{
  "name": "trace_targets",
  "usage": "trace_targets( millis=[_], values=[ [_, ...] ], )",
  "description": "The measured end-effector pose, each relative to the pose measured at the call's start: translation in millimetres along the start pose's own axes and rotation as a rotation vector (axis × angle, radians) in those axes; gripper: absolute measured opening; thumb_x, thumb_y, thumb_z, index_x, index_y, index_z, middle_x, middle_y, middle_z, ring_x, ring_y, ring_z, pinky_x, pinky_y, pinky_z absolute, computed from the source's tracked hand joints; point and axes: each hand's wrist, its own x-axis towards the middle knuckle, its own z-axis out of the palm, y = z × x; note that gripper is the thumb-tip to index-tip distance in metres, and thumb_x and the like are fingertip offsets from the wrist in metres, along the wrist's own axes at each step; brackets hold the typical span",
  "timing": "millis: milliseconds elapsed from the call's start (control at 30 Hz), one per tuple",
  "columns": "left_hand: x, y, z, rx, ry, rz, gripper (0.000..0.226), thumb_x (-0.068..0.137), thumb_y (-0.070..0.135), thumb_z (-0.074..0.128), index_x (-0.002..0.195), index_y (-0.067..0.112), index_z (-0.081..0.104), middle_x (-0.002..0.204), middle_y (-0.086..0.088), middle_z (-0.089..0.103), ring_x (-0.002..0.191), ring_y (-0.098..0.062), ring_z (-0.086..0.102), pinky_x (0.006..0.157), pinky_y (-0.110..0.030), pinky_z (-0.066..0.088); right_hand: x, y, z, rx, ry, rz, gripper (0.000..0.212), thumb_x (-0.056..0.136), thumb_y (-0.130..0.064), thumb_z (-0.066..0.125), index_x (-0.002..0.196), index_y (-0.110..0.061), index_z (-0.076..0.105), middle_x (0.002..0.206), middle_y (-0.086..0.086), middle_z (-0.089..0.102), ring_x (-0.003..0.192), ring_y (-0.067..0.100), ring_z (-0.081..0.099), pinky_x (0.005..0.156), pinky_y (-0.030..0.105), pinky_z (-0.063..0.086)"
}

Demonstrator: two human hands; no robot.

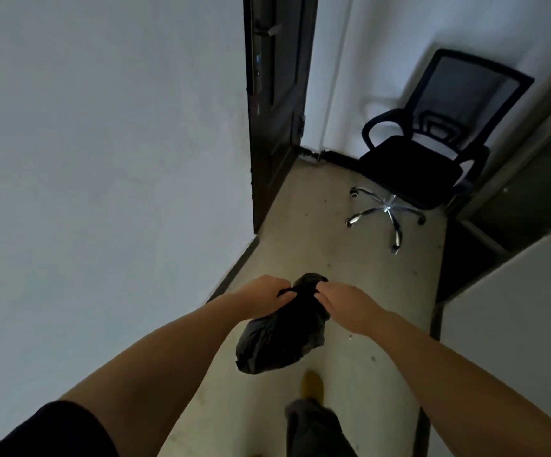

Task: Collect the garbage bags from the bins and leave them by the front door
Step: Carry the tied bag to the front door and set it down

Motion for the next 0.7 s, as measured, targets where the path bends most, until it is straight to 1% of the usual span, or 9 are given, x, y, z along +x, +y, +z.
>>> trace_targets(
  millis=[133,200,267,333,400,467,600,633,700],
  values=[
    [74.0,-27.1,-17.2,-0.045,0.012,-0.088,0.029,0.099,0.037,0.035,0.08,0.017,0.045,0.074,-0.001,0.048,0.074,-0.022,0.049,0.067,-0.032,0.038,79.6,45.4,-22.8,-0.002,-0.048,-0.042,0.025,0.102,-0.026,0.03,0.09,-0.012,0.046,0.088,0.013,0.058,0.071,0.02,0.047,0.064,0.031,0.035],
    [108.6,-42.4,-19.9,-0.086,0.008,-0.161,0.03,0.099,0.038,0.035,0.083,0.016,0.047,0.079,-0.003,0.05,0.078,-0.023,0.052,0.071,-0.034,0.04,118.9,66.3,-29.9,0.0,-0.093,-0.085,0.023,0.102,-0.026,0.03,0.086,-0.015,0.042,0.082,0.008,0.054,0.07,0.019,0.046,0.064,0.03,0.035],
    [135.7,-55.3,-23.7,-0.129,-0.016,-0.237,0.033,0.099,0.038,0.034,0.093,0.012,0.053,0.087,-0.006,0.057,0.085,-0.024,0.055,0.075,-0.034,0.042,153.9,80.4,-37.1,0.016,-0.13,-0.127,0.025,0.102,-0.027,0.03,0.08,-0.017,0.038,0.07,-0.004,0.045,0.066,0.017,0.044,0.06,0.027,0.033],
    [158.7,-66.3,-26.7,-0.188,-0.043,-0.297,0.034,0.099,0.035,0.034,0.11,0.012,0.057,0.103,-0.009,0.063,0.095,-0.024,0.057,0.084,-0.037,0.046,185.0,89.0,-42.2,0.047,-0.166,-0.16,0.028,0.102,-0.028,0.03,0.076,-0.019,0.038,0.065,-0.009,0.04,0.06,0.013,0.042,0.053,0.024,0.029],
    [180.5,-76.6,-32.6,-0.238,-0.04,-0.352,0.033,0.098,0.027,0.035,0.118,0.012,0.056,0.112,-0.01,0.063,0.102,-0.026,0.058,0.09,-0.039,0.047,216.5,94.1,-44.0,0.093,-0.197,-0.187,0.03,0.102,-0.029,0.03,0.076,-0.02,0.042,0.068,-0.005,0.047,0.06,0.011,0.044,0.054,0.022,0.033],
    [203.3,-94.1,-37.6,-0.255,-0.04,-0.382,0.029,0.097,0.022,0.036,0.114,0.01,0.057,0.113,-0.012,0.062,0.103,-0.028,0.058,0.088,-0.038,0.046,249.4,97.8,-37.6,0.144,-0.219,-0.205,0.03,0.101,-0.029,0.03,0.084,-0.014,0.049,0.078,0.005,0.056,0.07,0.017,0.053,0.062,0.028,0.038],
    [247.3,-164.3,-37.5,-0.141,-0.156,-0.423,0.034,0.096,0.024,0.043,0.129,0.016,0.048,0.13,-0.009,0.051,0.119,-0.026,0.05,0.099,-0.04,0.044,313.3,108.6,4.8,0.139,-0.257,-0.206,0.034,0.101,-0.033,0.029,0.101,-0.011,0.055,0.095,0.006,0.065,0.089,0.02,0.061,0.071,0.026,0.04],
    [258.7,-187.4,-35.0,-0.076,-0.165,-0.441,0.036,0.095,0.023,0.043,0.131,0.018,0.046,0.133,-0.008,0.049,0.121,-0.025,0.049,0.1,-0.041,0.043,329.7,113.1,20.6,0.136,-0.262,-0.199,0.034,0.102,-0.032,0.029,0.101,-0.011,0.055,0.096,0.006,0.065,0.092,0.02,0.061,0.07,0.024,0.038],
    [280.7,-235.0,-28.6,0.105,-0.139,-0.453,0.037,0.096,0.021,0.039,0.132,0.018,0.046,0.133,-0.008,0.051,0.12,-0.024,0.049,0.1,-0.038,0.042,361.9,122.2,52.6,0.135,-0.264,-0.184,0.03,0.102,-0.032,0.03,0.095,-0.013,0.052,0.095,0.006,0.064,0.09,0.02,0.061,0.068,0.023,0.034]
  ],
)
